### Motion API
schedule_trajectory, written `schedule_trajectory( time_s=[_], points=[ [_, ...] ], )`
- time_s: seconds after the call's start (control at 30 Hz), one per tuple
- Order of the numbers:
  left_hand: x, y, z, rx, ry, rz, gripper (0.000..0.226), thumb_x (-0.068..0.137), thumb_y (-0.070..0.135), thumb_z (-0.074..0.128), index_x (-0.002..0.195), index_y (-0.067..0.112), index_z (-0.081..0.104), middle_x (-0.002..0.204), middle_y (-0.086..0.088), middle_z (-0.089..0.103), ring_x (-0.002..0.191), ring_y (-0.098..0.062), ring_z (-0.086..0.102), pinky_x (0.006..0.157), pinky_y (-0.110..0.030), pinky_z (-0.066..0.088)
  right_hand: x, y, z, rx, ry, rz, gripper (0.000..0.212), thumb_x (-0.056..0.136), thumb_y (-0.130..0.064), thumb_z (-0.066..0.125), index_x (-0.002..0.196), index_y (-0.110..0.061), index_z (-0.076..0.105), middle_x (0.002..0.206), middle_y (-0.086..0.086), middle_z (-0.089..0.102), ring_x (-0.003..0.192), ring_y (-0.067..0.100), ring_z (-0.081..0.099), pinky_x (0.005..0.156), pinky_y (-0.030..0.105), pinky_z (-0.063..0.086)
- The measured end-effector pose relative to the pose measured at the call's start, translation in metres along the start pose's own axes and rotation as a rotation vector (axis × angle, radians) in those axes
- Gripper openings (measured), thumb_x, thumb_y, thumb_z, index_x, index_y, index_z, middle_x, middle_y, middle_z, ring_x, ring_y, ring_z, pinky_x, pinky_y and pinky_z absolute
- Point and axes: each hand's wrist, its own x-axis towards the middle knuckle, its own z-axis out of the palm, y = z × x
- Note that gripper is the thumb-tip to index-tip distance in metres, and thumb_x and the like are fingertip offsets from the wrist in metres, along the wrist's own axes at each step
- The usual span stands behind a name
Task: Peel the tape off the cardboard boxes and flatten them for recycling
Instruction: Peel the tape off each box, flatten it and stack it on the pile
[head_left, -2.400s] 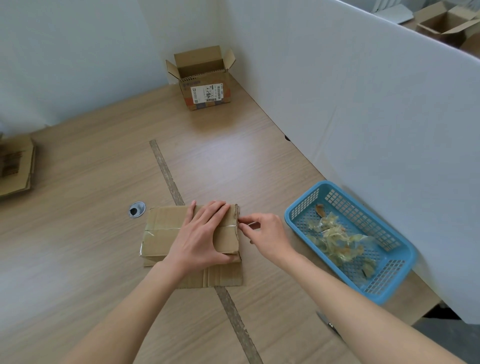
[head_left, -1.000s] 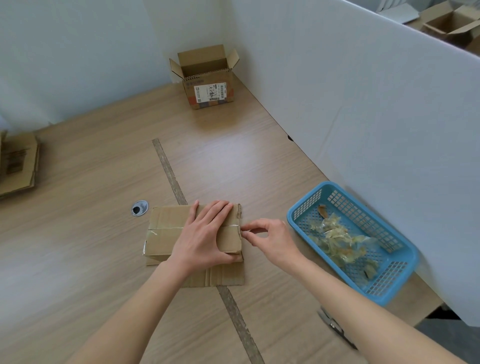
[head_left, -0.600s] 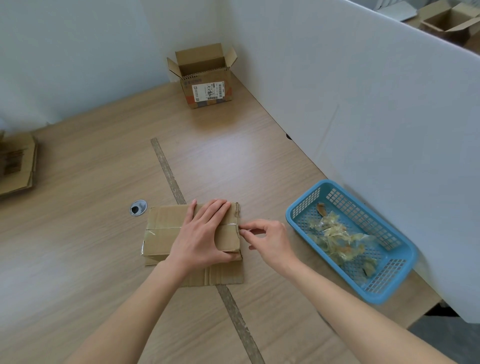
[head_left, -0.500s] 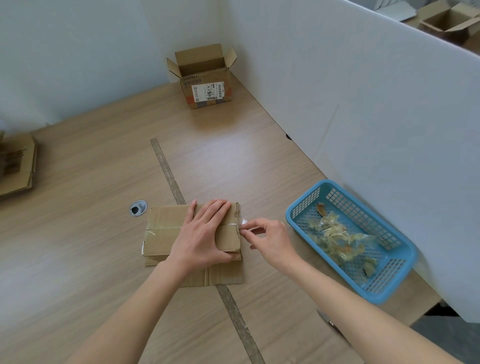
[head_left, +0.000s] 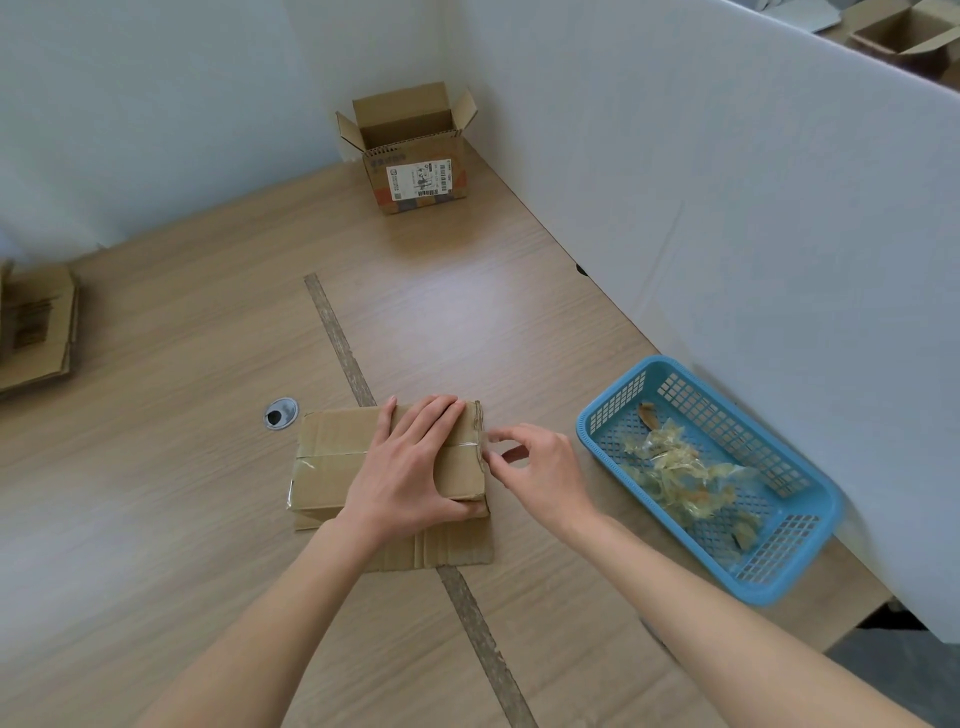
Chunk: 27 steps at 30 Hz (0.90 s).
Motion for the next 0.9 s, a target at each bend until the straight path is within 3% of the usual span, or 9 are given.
schedule_trajectory(
  time_s=[0.2, 0.43, 0.6, 0.73, 0.83, 0.9],
  points=[
    [0.000, 0.000, 0.001, 0.012, -0.001, -0.001, 0.123, 0.060, 0.083, 0.064, 0.158, 0.017, 0.033, 0.161, 0.005, 0.035, 0.151, -0.014, 0.027, 0.126, -0.052, 0.006, -0.002, -0.001, -0.004, 0.002, -0.001, -0.045, 0.011, 0.084, -0.019, 0.078, 0.094, -0.021, 0.082, 0.087, -0.012, 0.078, 0.077, -0.002, 0.070, 0.073, 0.018, 0.055],
    [0.000, -0.002, 0.002, 0.018, -0.001, 0.002, 0.123, 0.059, 0.083, 0.067, 0.158, 0.018, 0.033, 0.161, 0.005, 0.036, 0.150, -0.015, 0.028, 0.126, -0.052, 0.008, 0.001, -0.007, -0.005, -0.108, -0.064, -0.096, 0.005, 0.091, -0.024, 0.069, 0.090, -0.019, 0.070, 0.085, -0.014, 0.066, 0.074, -0.002, 0.061, 0.068, 0.014, 0.043],
    [0.000, -0.003, 0.002, 0.015, 0.002, 0.001, 0.123, 0.060, 0.083, 0.068, 0.158, 0.018, 0.032, 0.161, 0.006, 0.035, 0.151, -0.012, 0.026, 0.126, -0.052, 0.008, 0.001, -0.005, -0.017, -0.057, -0.145, -0.111, 0.004, 0.090, -0.019, 0.067, 0.088, -0.021, 0.064, 0.087, -0.013, 0.064, 0.082, 0.002, 0.063, 0.073, 0.014, 0.045],
    [-0.001, -0.001, 0.002, 0.027, -0.014, -0.003, 0.124, 0.060, 0.082, 0.069, 0.159, 0.018, 0.030, 0.162, 0.006, 0.033, 0.152, -0.013, 0.025, 0.126, -0.051, 0.005, 0.003, -0.003, -0.028, 0.115, -0.116, 0.055, 0.004, 0.092, -0.025, 0.065, 0.094, -0.024, 0.069, 0.096, -0.017, 0.066, 0.086, 0.006, 0.068, 0.066, 0.027, 0.059],
    [-0.001, -0.001, 0.001, 0.038, -0.021, -0.006, 0.124, 0.060, 0.081, 0.069, 0.159, 0.018, 0.029, 0.162, 0.006, 0.033, 0.152, -0.014, 0.024, 0.126, -0.051, 0.004, 0.005, -0.006, -0.030, 0.303, -0.134, 0.236, 0.027, 0.095, -0.021, 0.060, 0.121, -0.026, 0.068, 0.107, -0.015, 0.069, 0.089, 0.011, 0.071, 0.064, 0.029, 0.063],
    [0.000, -0.001, 0.002, 0.040, -0.023, -0.009, 0.124, 0.060, 0.081, 0.069, 0.159, 0.019, 0.029, 0.162, 0.006, 0.033, 0.152, -0.014, 0.024, 0.126, -0.050, 0.004, 0.004, -0.010, -0.028, 0.444, -0.207, 0.326, 0.032, 0.096, -0.019, 0.058, 0.124, -0.030, 0.066, 0.108, -0.012, 0.071, 0.092, 0.011, 0.072, 0.070, 0.030, 0.063]
  ],
)
